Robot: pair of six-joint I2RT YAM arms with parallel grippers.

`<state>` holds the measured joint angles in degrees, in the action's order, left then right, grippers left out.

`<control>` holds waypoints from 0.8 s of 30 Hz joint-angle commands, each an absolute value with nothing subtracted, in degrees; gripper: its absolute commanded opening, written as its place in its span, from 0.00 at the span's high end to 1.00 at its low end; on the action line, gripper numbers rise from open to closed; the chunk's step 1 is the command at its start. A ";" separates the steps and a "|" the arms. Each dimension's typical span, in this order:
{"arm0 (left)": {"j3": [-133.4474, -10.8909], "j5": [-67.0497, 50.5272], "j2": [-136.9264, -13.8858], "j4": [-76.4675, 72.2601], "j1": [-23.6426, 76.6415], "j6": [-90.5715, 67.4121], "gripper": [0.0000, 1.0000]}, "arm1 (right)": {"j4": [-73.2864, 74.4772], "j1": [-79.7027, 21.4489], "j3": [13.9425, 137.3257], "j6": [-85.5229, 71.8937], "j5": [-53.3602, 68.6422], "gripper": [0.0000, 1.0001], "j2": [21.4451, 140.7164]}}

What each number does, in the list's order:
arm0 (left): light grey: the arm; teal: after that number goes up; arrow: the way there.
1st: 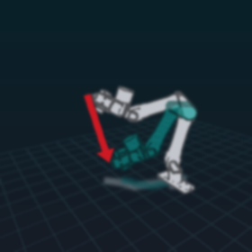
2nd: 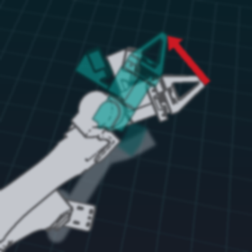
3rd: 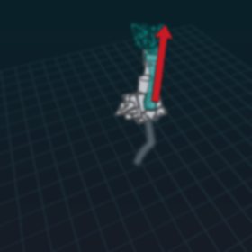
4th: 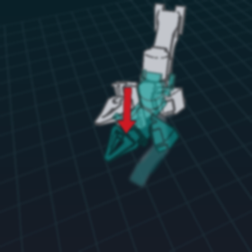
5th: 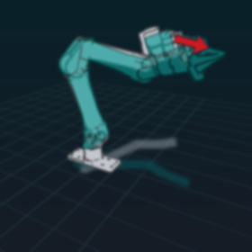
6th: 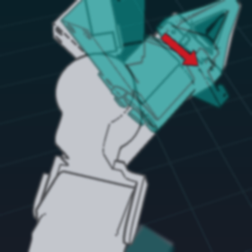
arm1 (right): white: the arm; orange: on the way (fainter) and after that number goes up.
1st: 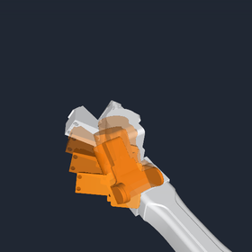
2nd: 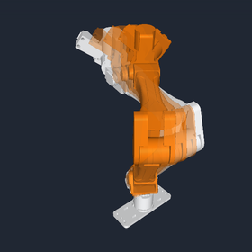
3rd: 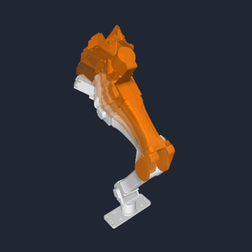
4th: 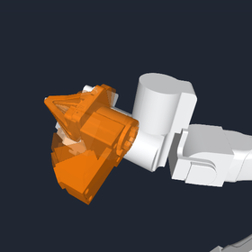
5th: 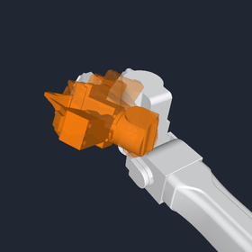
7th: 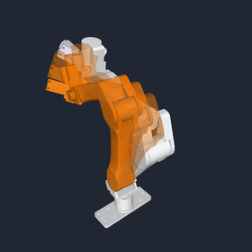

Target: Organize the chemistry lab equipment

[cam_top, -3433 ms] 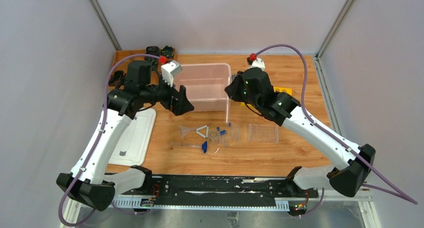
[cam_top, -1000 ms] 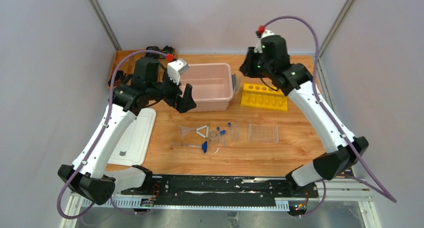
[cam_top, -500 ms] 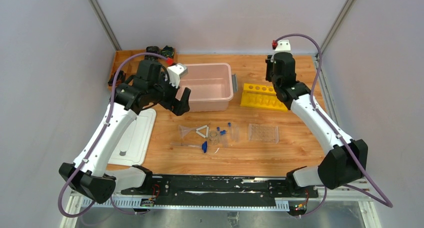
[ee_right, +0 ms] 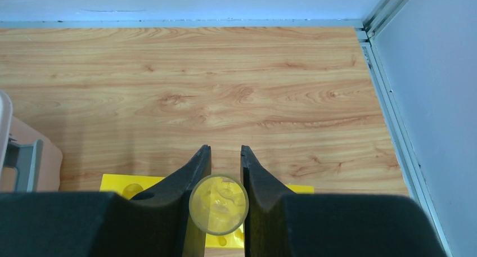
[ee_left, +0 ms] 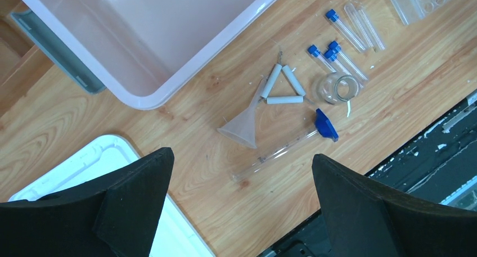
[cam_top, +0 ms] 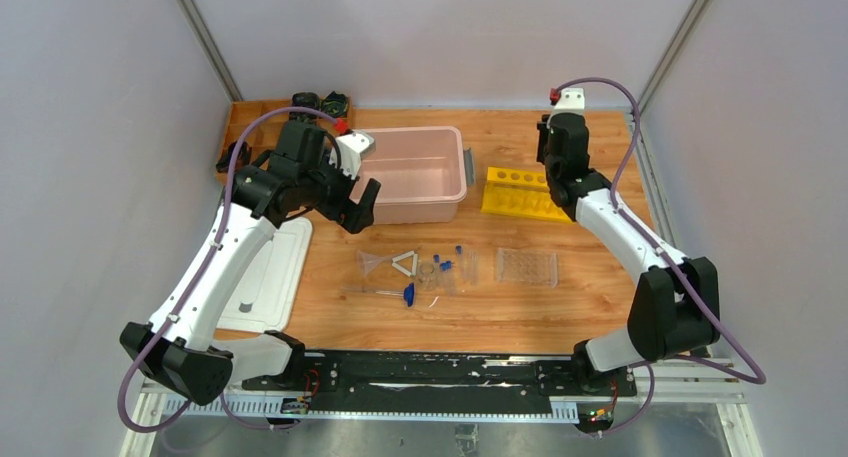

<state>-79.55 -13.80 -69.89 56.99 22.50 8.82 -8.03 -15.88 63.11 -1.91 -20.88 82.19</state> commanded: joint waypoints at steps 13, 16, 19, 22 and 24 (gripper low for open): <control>-81.39 -12.71 -69.68 57.39 22.32 9.95 0.00 | -15.62 -15.12 58.75 -3.27 -22.64 1.00 83.67; -81.39 -12.67 -69.57 57.39 22.32 9.92 0.00 | -16.24 -15.05 58.39 -3.77 -22.57 1.00 84.14; -81.57 -12.44 -69.53 57.39 22.32 9.97 0.00 | -17.17 -15.06 57.56 -4.47 -22.52 1.00 84.43; -81.62 -12.14 -69.57 57.39 22.32 10.10 0.00 | -17.79 -15.03 56.58 -5.10 -22.62 1.00 84.46; -81.65 -11.95 -69.57 57.39 22.32 10.11 0.00 | -17.75 -15.03 56.08 -5.70 -23.23 1.00 84.56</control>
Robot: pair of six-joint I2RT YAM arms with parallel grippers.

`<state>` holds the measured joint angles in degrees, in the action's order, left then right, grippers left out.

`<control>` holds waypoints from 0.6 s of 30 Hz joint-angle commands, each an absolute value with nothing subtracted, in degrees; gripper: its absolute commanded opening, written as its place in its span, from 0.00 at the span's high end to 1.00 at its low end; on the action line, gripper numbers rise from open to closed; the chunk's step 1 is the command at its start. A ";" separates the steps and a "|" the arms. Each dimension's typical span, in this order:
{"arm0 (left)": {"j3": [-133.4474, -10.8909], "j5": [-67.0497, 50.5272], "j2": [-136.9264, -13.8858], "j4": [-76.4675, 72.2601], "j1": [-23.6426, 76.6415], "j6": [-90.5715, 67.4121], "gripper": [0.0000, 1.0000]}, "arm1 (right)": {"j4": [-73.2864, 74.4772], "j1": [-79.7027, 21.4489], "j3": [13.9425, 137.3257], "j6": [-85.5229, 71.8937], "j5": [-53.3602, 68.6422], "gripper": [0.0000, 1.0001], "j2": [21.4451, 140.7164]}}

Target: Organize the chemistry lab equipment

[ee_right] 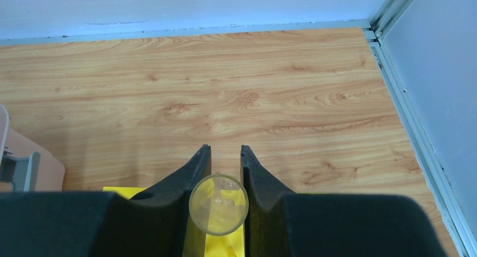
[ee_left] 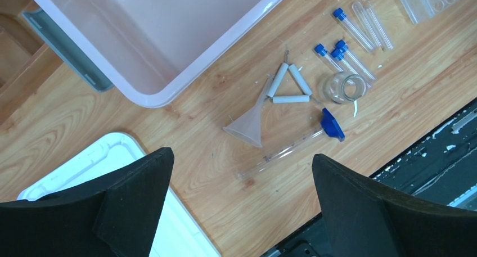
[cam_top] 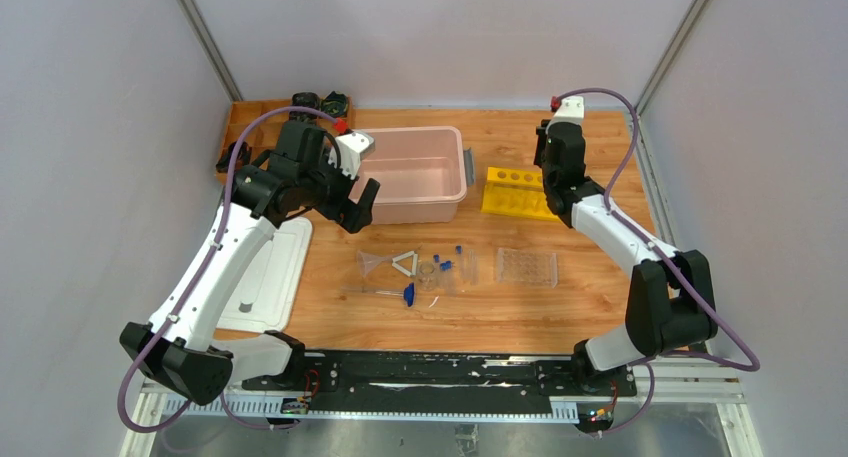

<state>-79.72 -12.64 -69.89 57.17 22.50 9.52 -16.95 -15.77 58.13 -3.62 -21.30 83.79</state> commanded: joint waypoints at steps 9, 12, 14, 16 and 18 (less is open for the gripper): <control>-82.17 -11.16 -69.63 57.37 22.32 10.26 0.00 | -19.36 -15.04 53.29 -7.12 -24.33 1.00 83.93; -82.24 -10.80 -69.66 57.39 22.32 10.41 0.00 | -20.12 -15.05 52.41 -7.16 -25.10 1.00 83.29; -82.28 -10.60 -69.66 57.33 22.32 10.46 0.00 | -20.67 -15.07 52.03 -6.96 -25.32 1.00 82.56; -82.20 -10.45 -69.68 57.38 22.32 10.45 0.00 | -20.96 -15.04 52.09 -6.76 -25.44 1.00 81.73; -82.20 -10.14 -69.78 57.37 22.32 10.39 0.00 | -20.34 -15.03 52.61 -6.75 -25.41 1.00 80.23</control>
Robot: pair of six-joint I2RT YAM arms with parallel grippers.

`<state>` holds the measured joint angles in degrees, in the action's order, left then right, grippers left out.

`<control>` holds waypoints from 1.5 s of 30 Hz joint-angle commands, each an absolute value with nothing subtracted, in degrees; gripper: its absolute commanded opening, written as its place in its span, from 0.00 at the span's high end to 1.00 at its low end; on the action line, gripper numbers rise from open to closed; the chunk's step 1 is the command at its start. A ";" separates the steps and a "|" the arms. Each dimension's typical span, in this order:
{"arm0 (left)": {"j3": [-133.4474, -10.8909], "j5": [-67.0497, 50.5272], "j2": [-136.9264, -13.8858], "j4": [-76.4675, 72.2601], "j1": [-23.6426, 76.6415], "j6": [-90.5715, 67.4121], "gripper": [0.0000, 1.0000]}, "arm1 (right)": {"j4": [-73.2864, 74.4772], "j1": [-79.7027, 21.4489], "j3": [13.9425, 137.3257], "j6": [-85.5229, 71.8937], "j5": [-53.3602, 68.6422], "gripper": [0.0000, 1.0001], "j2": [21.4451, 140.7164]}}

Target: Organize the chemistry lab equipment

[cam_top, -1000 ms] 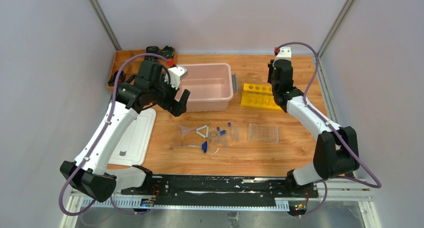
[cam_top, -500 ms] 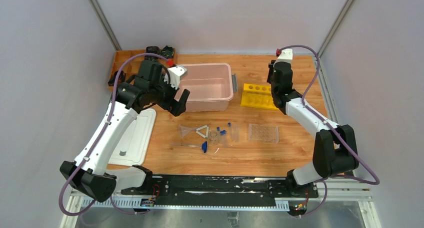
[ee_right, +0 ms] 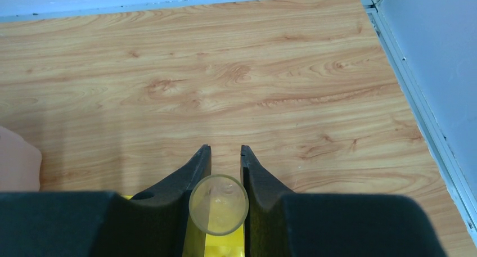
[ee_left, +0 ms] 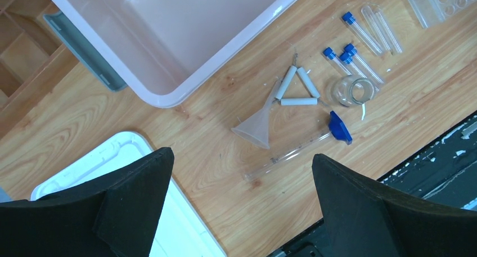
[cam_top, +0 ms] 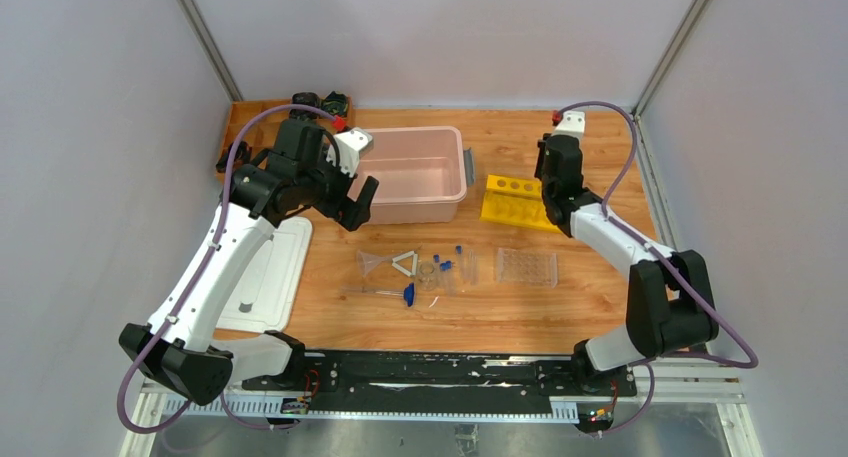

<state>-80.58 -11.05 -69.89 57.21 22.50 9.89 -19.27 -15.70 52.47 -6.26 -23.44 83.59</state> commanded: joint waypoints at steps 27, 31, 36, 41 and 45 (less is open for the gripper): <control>-81.71 -9.94 -69.19 57.31 22.32 10.16 0.00 | -15.99 -16.06 45.09 -12.35 -21.88 1.00 72.14; -81.75 -9.80 -69.27 57.30 22.32 10.20 0.00 | -16.53 -16.25 44.59 -12.52 -21.56 1.00 73.38; -81.95 -9.75 -69.62 57.30 22.32 10.20 0.00 | -17.91 -16.26 44.30 -11.77 -21.53 1.00 75.77; -82.24 -9.49 -69.68 57.30 22.32 10.33 0.00 | -19.44 -16.26 43.92 -11.60 -21.54 1.00 78.18; -82.12 -9.22 -69.53 57.31 22.32 10.45 0.00 | -19.90 -16.31 44.19 -11.83 -21.53 1.00 79.93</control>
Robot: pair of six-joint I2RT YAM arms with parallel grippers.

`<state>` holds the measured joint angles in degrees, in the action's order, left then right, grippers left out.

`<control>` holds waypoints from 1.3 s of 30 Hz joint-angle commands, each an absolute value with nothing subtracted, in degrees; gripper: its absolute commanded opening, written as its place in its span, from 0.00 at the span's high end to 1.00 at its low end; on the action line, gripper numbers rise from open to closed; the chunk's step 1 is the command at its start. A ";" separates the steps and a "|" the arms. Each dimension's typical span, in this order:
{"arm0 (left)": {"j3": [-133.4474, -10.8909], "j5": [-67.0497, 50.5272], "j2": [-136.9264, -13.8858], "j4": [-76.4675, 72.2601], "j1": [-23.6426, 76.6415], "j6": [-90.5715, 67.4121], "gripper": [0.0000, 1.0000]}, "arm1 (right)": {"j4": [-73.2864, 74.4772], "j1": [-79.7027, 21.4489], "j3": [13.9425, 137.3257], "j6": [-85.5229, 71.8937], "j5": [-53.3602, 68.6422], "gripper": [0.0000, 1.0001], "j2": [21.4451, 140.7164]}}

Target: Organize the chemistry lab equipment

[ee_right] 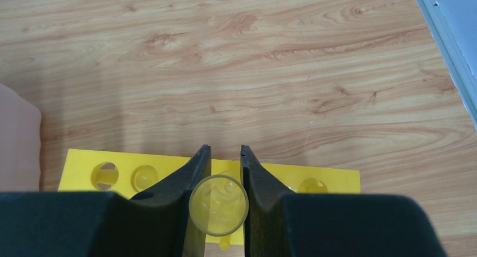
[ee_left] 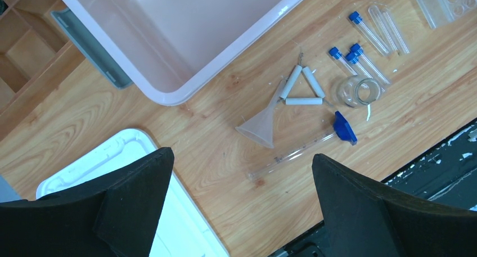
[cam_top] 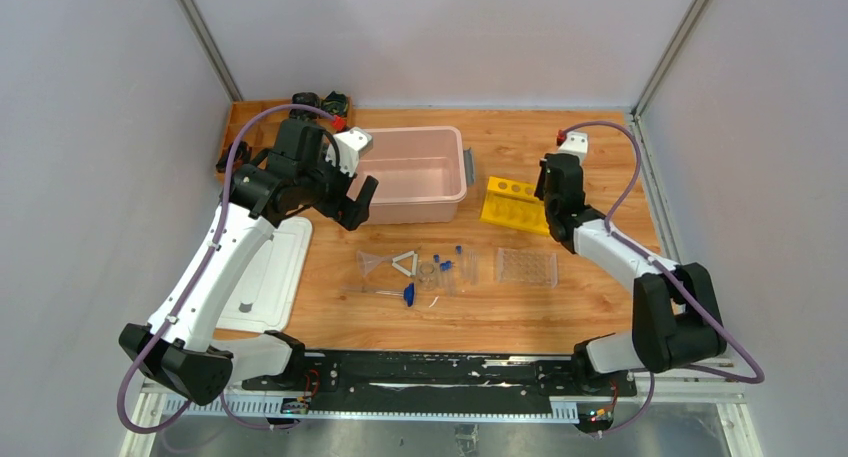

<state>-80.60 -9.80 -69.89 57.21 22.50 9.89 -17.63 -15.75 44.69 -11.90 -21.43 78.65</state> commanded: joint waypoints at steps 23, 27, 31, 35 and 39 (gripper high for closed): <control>-83.59 -7.15 -70.40 57.30 22.32 10.96 0.00 | -24.73 -16.34 49.03 -6.07 -17.02 0.77 88.04; -83.30 -7.37 -70.17 57.30 22.32 10.73 0.00 | -27.16 -16.35 45.49 -6.81 -15.94 0.45 84.31; -83.01 -7.84 -69.42 57.30 22.32 10.81 0.00 | -23.95 -16.35 46.42 -8.67 -17.12 0.27 80.09; -83.18 -7.71 -68.82 57.37 22.30 10.90 0.00 | -13.60 -16.30 52.18 -12.88 -20.60 0.31 74.75; -83.09 -7.92 -68.45 57.39 22.32 10.81 0.00 | 4.31 -16.50 63.29 -18.64 -21.54 0.45 71.35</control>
